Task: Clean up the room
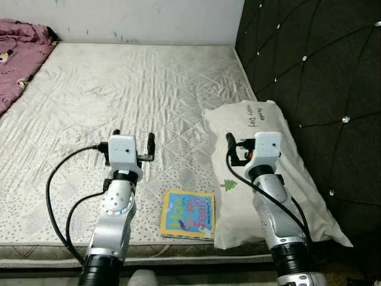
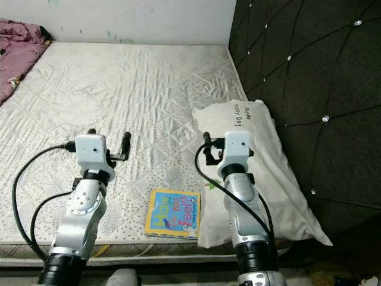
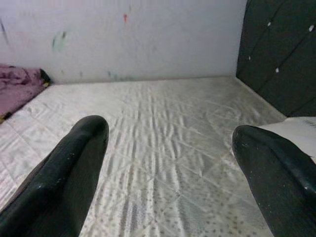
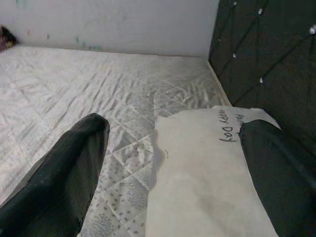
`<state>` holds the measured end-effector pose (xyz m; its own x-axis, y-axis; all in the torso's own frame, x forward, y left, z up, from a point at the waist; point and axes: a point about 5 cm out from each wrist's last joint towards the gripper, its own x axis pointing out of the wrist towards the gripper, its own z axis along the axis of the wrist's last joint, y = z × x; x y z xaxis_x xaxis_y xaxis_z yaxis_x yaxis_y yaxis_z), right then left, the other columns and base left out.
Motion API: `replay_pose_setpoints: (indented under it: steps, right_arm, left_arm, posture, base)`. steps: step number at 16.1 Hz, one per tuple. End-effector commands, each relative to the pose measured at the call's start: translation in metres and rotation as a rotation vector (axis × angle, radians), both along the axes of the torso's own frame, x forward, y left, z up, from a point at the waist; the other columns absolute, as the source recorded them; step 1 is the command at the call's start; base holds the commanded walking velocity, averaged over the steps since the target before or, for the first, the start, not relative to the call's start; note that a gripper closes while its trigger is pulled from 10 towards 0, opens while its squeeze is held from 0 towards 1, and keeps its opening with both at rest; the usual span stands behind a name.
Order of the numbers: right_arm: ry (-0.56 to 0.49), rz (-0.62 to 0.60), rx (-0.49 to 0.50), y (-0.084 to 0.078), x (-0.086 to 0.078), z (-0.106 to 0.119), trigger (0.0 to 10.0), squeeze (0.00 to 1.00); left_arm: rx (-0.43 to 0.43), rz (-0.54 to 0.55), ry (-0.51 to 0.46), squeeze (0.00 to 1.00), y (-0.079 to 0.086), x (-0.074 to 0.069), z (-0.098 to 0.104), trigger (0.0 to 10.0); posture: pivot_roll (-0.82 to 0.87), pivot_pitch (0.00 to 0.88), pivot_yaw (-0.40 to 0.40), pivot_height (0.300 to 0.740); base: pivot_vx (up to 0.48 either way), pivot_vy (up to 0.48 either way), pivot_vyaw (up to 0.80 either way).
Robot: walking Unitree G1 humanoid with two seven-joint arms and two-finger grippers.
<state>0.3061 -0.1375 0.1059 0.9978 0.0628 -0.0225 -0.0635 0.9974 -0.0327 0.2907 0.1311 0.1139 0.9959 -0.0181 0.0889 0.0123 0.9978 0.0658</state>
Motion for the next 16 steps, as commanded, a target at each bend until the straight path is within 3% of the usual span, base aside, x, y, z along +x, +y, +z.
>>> replay_pose_setpoints:
  steps: [1, 11, 16]
  right_arm:
    - [-0.003, 0.006, -0.014, 0.0034, 0.0032, 0.0024, 10.0, 0.0]
    - [0.009, 0.01, -0.02, 0.0032, 0.0051, 0.0007, 10.0, 0.0]
    - [0.03, -0.002, 0.045, 0.0015, 0.0062, -0.0009, 10.0, 0.0]
  left_arm:
    - [-0.012, -0.019, 0.016, 0.0, 0.0013, 0.0001, -0.0027, 10.0]
    - [-0.031, -0.015, 0.027, 0.0, 0.0026, -0.0009, -0.005, 10.0]
    - [-0.054, -0.028, 0.034, 0.0, -0.0009, -0.001, -0.0062, 10.0]
  posture:
    - [0.09, 0.0, 0.0, 0.74]
    - [0.09, 0.0, -0.005, 0.74]
    - [0.09, 0.0, -0.011, 0.74]
  base:
    - [0.0, 0.0, 0.79]
    - [0.0, 0.0, 0.79]
    - [0.0, 0.0, -0.16]
